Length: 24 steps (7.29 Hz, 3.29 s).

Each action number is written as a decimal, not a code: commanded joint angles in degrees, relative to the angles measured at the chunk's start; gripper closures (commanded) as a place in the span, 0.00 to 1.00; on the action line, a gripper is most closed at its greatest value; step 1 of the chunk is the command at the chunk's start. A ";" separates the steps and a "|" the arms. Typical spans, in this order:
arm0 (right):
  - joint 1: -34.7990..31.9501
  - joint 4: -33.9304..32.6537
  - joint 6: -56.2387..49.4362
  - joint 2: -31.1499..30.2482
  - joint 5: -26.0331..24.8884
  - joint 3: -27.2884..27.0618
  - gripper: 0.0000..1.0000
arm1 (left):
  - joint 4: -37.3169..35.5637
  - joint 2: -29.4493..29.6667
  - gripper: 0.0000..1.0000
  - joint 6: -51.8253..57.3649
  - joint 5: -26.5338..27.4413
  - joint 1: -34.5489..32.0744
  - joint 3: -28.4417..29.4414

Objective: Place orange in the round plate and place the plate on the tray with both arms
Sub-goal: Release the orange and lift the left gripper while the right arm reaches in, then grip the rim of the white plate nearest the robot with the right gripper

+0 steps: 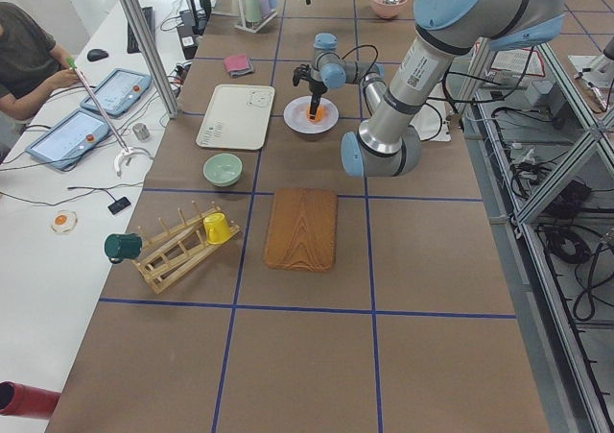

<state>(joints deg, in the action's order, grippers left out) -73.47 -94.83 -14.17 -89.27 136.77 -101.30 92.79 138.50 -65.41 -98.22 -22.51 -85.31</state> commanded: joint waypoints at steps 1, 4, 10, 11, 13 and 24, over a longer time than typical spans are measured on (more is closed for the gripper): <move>3.48 2.18 9.10 2.42 -0.19 0.31 0.00 | -0.85 -1.29 0.01 -0.06 -0.21 -1.47 -6.75; 10.69 19.98 30.10 3.31 -0.80 3.39 0.00 | -0.86 -8.41 0.01 0.02 -0.57 -5.51 -15.58; 25.17 52.59 77.91 4.81 -9.29 4.45 0.00 | -0.07 -16.93 0.01 9.24 -2.31 -11.58 -19.62; 28.43 57.87 83.55 4.99 -12.38 4.71 0.00 | -0.07 -17.29 0.01 10.56 -3.46 -12.73 -19.63; 33.88 67.62 94.28 5.07 -19.04 4.62 0.00 | 0.28 -19.66 0.01 13.01 -3.56 -14.39 -19.81; 56.33 76.46 117.09 15.18 -54.07 9.63 0.07 | 0.28 -23.80 0.01 17.07 -6.46 -18.54 -20.51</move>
<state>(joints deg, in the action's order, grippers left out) -17.53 -18.45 102.84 -74.87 83.31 -92.49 93.10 114.73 -48.34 -104.68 -41.09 -105.82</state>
